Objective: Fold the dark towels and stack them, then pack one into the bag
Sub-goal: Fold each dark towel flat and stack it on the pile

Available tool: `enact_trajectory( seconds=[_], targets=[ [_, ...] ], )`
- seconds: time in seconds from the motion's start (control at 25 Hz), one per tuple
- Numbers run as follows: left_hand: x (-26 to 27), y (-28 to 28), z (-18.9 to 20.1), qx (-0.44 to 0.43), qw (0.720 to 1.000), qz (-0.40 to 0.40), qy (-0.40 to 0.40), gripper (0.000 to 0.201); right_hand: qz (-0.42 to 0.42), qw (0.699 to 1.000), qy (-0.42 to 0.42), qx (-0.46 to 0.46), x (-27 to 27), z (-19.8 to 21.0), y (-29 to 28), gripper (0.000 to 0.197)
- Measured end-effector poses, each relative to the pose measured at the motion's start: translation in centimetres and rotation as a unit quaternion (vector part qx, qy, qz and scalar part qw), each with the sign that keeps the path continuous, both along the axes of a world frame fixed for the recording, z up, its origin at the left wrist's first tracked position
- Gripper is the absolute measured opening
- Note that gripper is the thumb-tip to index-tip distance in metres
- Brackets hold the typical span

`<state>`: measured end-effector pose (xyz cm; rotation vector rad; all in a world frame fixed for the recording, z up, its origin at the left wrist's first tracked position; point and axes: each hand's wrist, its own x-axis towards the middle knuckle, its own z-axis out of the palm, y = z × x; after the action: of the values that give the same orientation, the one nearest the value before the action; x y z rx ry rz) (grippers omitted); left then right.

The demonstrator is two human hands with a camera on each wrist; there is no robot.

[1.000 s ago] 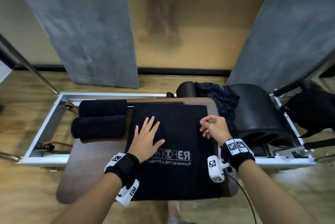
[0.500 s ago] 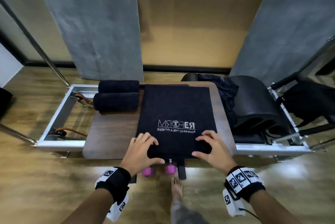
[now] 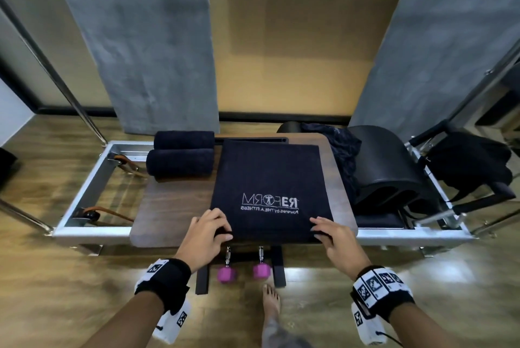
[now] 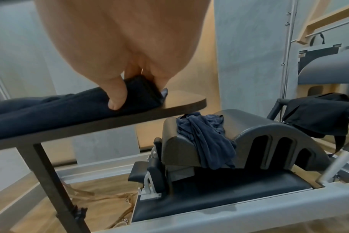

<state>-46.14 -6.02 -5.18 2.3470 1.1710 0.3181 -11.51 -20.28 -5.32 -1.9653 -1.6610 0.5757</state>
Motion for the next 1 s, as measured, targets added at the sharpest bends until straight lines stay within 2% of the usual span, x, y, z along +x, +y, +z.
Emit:
enact_trajectory(
  seconds=[0.08, 0.16, 0.28, 0.36, 0.52, 0.72, 0.88, 0.92, 1.0],
  targets=[
    [0.5, 0.8, 0.5, 0.002, 0.999, 0.009, -0.042, 0.02, -0.027, 0.998, 0.049, -0.012, 0.7, 1.3, 1.1, 0.022],
    [1.4, 2.4, 1.6, -0.009, 0.991, 0.051, -0.12, 0.014, -0.052, 0.992, 0.112, -0.006, 1.9, 2.7, 3.0, 0.018],
    [3.3, 5.8, 3.8, -0.028, 0.959, 0.15, -0.239, 0.013, -0.122, 0.963, 0.235, 0.041, 4.0, 4.9, 6.7, 0.008],
    [4.9, 8.8, 5.1, -0.035, 0.94, 0.205, -0.272, 0.015, -0.152, 0.943, 0.29, 0.062, 5.3, 6.1, 9.6, 0.007],
    [8.4, 14.3, 6.3, -0.057, 0.926, 0.245, -0.281, 0.012, -0.175, 0.931, 0.313, 0.061, 7.9, 6.5, 15.4, 0.005],
    [12.6, 20.3, 4.7, -0.086, 0.922, 0.288, -0.245, 0.015, -0.215, 0.923, 0.318, 0.003, 11.2, 4.4, 21.5, 0.003],
    [14.7, 22.4, 2.6, -0.134, 0.922, 0.319, -0.177, 0.024, -0.259, 0.932, 0.25, -0.045, 12.5, 2.1, 24.0, 0.011],
    [15.0, 22.4, 2.2, -0.125, 0.929, 0.311, -0.158, 0.031, -0.272, 0.933, 0.231, -0.04, 12.8, 1.9, 24.3, 0.011],
    [15.7, 21.5, 2.0, -0.053, 0.954, 0.272, -0.116, 0.043, -0.291, 0.941, 0.171, 0.012, 13.1, 1.7, 24.2, 0.009]
  ],
)
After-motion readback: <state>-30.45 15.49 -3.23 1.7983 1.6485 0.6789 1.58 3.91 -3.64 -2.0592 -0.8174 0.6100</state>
